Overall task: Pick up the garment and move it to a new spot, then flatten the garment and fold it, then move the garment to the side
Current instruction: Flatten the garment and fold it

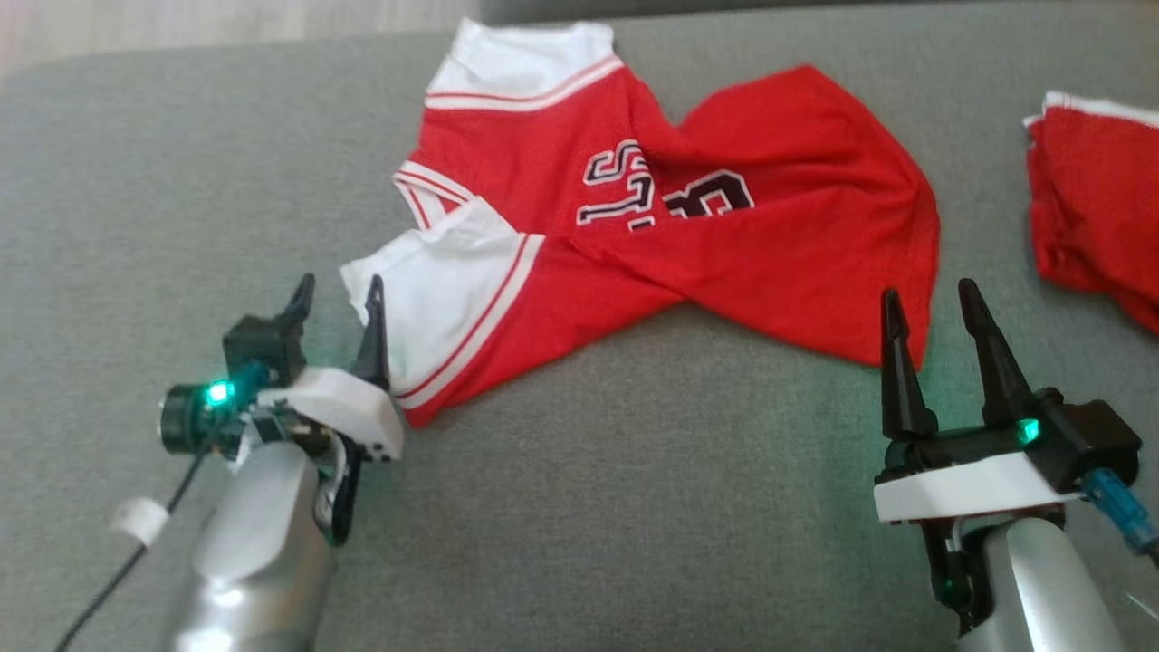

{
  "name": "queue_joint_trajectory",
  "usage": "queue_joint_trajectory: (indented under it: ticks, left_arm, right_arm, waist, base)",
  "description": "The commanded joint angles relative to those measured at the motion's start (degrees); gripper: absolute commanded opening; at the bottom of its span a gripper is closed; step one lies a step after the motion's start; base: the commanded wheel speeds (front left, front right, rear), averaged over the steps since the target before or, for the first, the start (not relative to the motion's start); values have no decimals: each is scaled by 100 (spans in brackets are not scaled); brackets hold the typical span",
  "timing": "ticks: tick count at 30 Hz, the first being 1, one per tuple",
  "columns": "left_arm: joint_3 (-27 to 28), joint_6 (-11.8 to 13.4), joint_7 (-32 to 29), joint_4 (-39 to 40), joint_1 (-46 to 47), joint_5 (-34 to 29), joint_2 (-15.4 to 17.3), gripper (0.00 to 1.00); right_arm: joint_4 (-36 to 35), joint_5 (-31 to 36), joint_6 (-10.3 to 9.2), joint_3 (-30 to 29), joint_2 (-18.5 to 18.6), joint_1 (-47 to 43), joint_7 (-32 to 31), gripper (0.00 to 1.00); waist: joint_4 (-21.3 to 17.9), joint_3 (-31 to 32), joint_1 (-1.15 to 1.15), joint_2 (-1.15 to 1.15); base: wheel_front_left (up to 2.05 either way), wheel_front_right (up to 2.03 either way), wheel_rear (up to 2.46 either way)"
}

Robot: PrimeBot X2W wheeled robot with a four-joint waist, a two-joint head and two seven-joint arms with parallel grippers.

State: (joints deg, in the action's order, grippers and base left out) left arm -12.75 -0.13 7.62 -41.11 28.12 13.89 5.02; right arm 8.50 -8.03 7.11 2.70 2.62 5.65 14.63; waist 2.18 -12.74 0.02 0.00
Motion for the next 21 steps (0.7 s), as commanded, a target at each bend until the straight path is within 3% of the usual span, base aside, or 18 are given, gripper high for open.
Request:
queue_joint_trajectory:
  ticks: [1,19,20,21]
  left_arm:
    - [174,-10,-50,-93,339,-24,230,100]
    - [135,-113,-439,-1500,1083,125,355,100]
    - [123,-133,-441,-1535,1092,136,342,44]
    - [107,-152,-433,-1565,1101,141,331,7]
  right_arm:
    - [-204,25,37,144,26,214,37,100]
    - [-213,-120,37,258,26,276,37,100]
    - [-208,-119,37,245,26,273,37,100]
    - [-194,-111,37,233,26,270,37,100]
  waist:
    - [-151,-213,-2,0]
    - [-329,-419,-2,0]
    - [-320,-415,-2,0]
    - [-309,-406,-2,0]
  base:
    - [0,0,0]
    - [0,0,0]
    - [0,0,0]
    - [0,0,0]
